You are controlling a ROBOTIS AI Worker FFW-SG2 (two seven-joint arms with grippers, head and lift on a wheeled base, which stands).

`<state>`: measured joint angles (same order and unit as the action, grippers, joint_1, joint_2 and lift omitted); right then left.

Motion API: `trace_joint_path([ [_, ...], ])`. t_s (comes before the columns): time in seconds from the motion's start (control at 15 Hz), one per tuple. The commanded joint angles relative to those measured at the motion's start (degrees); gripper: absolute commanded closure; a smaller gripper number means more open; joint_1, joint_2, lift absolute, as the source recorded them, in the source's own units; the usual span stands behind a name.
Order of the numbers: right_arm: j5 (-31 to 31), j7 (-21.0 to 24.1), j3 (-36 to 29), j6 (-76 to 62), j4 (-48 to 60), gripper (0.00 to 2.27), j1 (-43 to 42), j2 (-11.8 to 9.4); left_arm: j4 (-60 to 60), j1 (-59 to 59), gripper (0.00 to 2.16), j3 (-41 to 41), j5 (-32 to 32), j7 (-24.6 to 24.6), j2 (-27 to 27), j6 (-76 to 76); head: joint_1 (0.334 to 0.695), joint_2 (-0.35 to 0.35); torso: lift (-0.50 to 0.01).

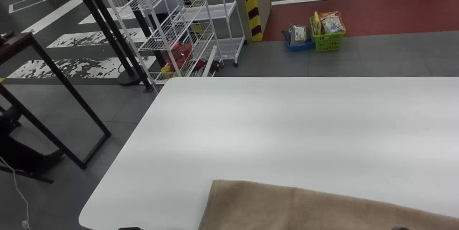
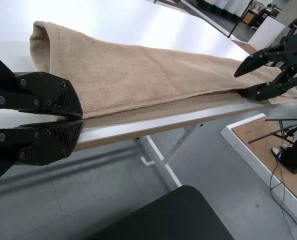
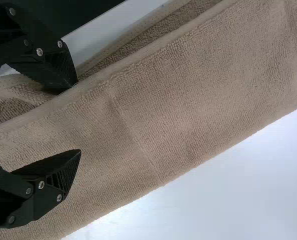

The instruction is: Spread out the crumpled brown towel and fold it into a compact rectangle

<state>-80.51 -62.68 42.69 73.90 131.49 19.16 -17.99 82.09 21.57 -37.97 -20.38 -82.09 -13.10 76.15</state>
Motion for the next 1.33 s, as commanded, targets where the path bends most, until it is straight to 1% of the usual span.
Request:
trace_joint_path([
  [0.0,-0.09,1.86,0.46,0.59,0.09,0.46,0.00,0.41,0.00,-0.03,1.02,0.00,0.17,0.00,-0.09,0.00,0.695,0.350,-0.127],
  [0.2,0.00,3.62,0.90,0.77,0.35,0.46,-0.09,1.03,0.00,0.06,1.02,0.00,0.52,-0.17,-0.18,0.53,0.695,0.350,-0.127],
  [0.53,-1.05,2.91,3.89,4.28,1.49,0.46,0.09,1.11,0.00,0.14,1.02,0.00,0.61,-0.17,-0.26,1.05,0.695,0.350,-0.127],
  [0.73,-0.97,3.35,4.24,4.46,1.76,0.46,0.00,1.29,0.00,0.14,1.02,0.00,0.61,-0.09,-0.26,1.05,0.695,0.350,-0.127],
  [1.0,-0.17,6.25,4.15,4.63,1.76,0.46,-0.79,2.17,0.00,0.14,1.02,0.00,0.61,-0.09,-0.26,1.05,0.695,0.350,-0.127],
  [1.27,0.35,7.22,4.59,5.16,2.81,0.46,-1.41,2.61,-0.18,0.14,1.02,0.00,0.61,-0.09,-0.26,1.05,0.695,0.350,-0.127],
])
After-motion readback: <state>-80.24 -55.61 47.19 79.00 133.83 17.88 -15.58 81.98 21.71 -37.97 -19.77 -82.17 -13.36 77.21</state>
